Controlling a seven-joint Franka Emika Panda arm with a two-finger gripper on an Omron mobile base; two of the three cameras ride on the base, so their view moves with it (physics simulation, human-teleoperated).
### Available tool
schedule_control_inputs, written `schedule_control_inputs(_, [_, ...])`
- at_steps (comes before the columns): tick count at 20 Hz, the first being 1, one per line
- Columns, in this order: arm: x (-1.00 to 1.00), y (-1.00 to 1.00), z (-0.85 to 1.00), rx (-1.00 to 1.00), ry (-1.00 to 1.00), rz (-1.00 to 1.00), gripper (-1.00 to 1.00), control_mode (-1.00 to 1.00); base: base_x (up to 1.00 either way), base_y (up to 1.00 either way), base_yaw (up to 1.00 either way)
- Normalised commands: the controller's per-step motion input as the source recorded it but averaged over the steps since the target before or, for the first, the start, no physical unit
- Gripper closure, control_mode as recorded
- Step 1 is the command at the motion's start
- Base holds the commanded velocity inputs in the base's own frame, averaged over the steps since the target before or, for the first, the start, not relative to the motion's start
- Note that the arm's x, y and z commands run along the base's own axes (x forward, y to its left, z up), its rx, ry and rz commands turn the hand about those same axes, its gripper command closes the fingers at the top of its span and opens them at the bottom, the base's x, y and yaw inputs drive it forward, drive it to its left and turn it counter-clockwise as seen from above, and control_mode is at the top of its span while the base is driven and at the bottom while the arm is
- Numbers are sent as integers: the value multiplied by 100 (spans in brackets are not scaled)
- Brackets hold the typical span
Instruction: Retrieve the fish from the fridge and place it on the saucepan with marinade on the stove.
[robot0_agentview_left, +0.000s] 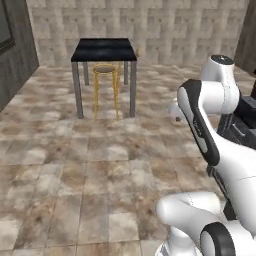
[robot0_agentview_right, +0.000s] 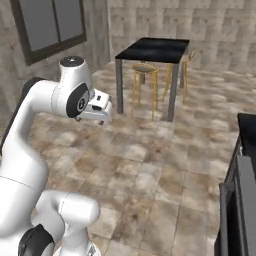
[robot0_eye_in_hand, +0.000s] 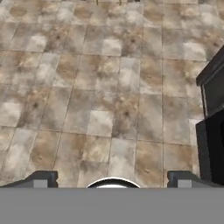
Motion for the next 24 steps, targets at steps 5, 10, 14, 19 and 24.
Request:
schedule_control_inputs(5, [0,0,0,0,0,0,-100,100,25,-3,89])
schedule_control_inputs(10, [0,0,0,0,0,0,-100,100,39,-5,84])
schedule_control_inputs(14, [0,0,0,0,0,0,-100,100,26,-7,84])
schedule_control_inputs(19, [0,0,0,0,0,0,-100,100,27,-36,72])
schedule_control_inputs(24, [0,0,0,0,0,0,-100,100,30,-49,66])
